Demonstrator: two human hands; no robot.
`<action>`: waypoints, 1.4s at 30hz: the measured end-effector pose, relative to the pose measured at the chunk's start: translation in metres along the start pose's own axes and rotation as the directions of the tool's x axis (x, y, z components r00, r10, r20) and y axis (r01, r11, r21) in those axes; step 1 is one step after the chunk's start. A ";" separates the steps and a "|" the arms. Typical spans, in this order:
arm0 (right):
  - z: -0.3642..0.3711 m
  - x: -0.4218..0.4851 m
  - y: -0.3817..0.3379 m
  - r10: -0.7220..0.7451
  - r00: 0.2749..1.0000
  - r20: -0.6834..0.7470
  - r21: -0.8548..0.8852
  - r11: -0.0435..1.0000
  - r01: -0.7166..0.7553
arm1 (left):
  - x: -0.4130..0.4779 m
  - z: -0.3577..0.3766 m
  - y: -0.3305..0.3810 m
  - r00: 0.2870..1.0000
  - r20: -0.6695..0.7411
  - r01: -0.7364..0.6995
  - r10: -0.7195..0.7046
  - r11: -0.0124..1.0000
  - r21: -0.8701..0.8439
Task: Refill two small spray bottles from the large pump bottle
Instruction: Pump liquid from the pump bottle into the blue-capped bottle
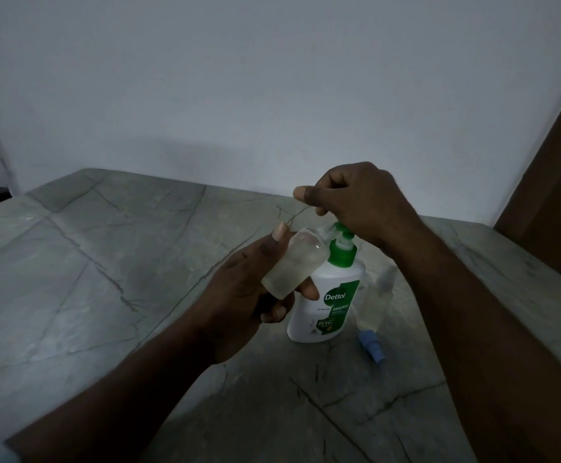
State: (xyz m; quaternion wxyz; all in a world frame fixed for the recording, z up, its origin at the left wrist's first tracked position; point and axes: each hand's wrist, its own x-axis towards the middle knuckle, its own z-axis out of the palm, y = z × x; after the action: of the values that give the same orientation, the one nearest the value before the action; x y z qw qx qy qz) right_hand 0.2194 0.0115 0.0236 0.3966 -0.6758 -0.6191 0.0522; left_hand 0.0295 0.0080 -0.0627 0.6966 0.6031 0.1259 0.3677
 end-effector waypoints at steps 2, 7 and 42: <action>-0.002 0.000 -0.001 -0.041 0.998 -0.041 -0.008 0.999 0.041 | 0.001 0.000 0.000 1.000 0.009 -0.005 0.005 1.000 -0.003; 0.002 0.002 -0.002 0.056 0.991 0.121 0.025 0.998 -0.059 | 0.002 -0.001 -0.001 1.000 -0.004 0.004 -0.004 1.000 -0.003; 0.004 0.001 0.001 0.016 0.998 0.065 0.047 0.999 -0.019 | 0.003 -0.004 -0.005 1.000 -0.017 0.004 -0.004 1.000 -0.021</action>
State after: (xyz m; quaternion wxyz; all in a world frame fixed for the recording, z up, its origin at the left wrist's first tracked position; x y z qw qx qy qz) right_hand 0.2188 0.0141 0.0207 0.3918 -0.6697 -0.6242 0.0921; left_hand 0.0308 0.0133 -0.0679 0.7024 0.5925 0.1292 0.3728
